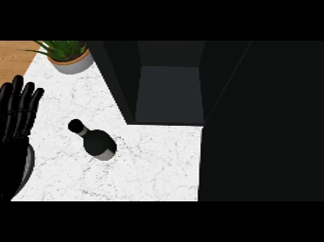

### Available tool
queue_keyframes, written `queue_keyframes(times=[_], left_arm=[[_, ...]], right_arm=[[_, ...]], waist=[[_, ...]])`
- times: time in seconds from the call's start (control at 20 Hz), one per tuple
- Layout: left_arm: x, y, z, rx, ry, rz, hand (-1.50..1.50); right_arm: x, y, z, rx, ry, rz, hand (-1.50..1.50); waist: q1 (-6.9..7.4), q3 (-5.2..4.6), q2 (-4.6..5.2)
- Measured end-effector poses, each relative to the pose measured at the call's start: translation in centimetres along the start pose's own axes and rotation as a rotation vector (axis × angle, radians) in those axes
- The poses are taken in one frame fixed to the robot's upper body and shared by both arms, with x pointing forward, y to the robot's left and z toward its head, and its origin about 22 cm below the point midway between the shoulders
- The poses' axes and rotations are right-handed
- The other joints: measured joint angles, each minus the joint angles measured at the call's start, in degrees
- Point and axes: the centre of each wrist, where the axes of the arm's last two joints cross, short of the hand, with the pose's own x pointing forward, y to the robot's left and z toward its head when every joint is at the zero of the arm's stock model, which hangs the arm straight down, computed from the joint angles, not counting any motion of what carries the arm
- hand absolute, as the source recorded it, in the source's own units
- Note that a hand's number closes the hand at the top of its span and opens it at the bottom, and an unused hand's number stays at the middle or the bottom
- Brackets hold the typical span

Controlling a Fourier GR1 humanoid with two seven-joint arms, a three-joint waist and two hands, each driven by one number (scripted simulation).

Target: Pick up the wine, place it into the cabinet and close the cabinet

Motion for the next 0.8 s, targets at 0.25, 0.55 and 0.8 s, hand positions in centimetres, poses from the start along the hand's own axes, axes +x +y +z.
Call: queue_keyframes(times=[0.25,0.55,0.8], left_arm=[[0.1,0.4,-0.5,-0.108,-0.061,0.092,-1.50],[-0.8,0.8,-0.9,-0.267,0.032,0.320,-1.50],[1.4,2.5,-1.7,-0.321,0.080,0.392,-1.50]], right_arm=[[1.7,0.2,0.8,-0.028,-0.018,0.005,-1.50],[3.2,1.7,2.4,0.048,0.059,-0.150,-1.50],[5.9,3.1,4.0,0.086,0.087,-0.200,-1.50]], waist=[[-1.02,0.90,0.93],[-1.57,1.17,1.21],[-1.28,1.27,1.21]])
